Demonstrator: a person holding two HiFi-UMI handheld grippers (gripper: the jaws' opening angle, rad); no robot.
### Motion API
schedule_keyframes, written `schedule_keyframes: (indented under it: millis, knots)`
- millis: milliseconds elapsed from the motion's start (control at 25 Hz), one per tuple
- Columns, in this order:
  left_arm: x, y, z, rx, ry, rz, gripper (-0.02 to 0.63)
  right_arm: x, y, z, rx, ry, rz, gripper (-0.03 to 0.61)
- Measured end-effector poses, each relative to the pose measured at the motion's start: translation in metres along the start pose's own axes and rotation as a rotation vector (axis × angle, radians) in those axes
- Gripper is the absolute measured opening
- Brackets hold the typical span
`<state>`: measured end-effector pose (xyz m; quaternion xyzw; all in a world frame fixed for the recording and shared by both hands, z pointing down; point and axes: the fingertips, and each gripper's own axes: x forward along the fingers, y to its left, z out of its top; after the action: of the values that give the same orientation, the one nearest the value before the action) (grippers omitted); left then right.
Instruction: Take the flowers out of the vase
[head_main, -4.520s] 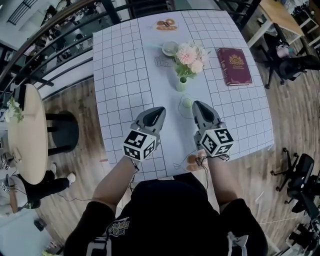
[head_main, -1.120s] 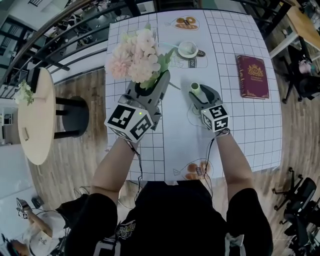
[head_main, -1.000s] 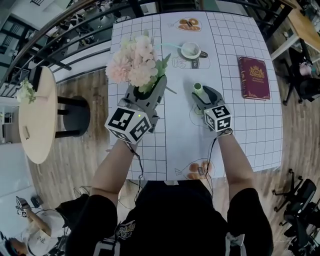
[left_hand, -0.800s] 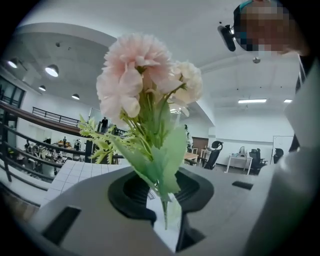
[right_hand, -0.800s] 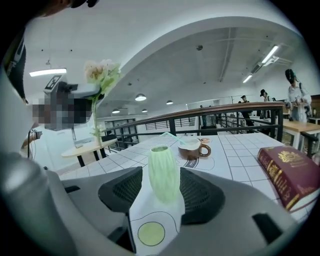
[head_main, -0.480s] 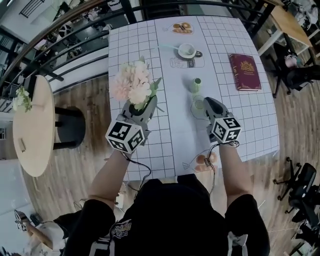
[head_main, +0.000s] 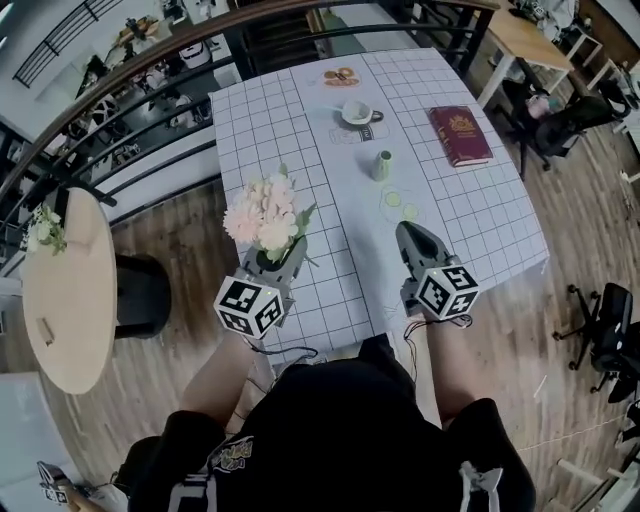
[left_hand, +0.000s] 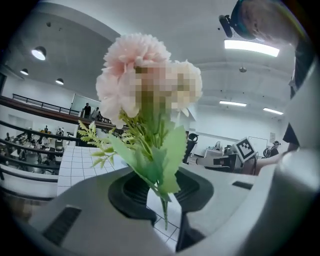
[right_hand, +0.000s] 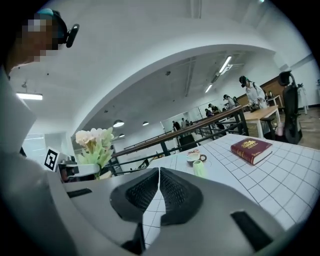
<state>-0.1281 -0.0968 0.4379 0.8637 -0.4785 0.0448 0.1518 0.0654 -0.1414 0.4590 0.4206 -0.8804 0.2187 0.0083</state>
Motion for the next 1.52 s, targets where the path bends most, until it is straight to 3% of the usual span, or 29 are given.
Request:
schedule_keyframes:
  millis: [280,600,1080,1520]
  knots:
    - [-0.058,-0.015,-0.019,0.002,0.021,-0.051,0.098,-0.041,0.081,-0.017,-0.022,-0.052,-0.027,0.025]
    - [-0.105,-0.055,-0.052,0.011,0.059,-0.113,0.098,-0.094,0.131,-0.041,-0.044,-0.055,-0.064,0.023]
    - [-0.140,-0.093,-0.079,-0.023,0.070,-0.112,0.098,-0.143,0.163,-0.072,-0.028,-0.032,-0.056,0.021]
    - [-0.136,-0.101,-0.069,0.009,0.064,-0.110,0.098,-0.146,0.158,-0.073,-0.024,-0.030,-0.062,0.021]
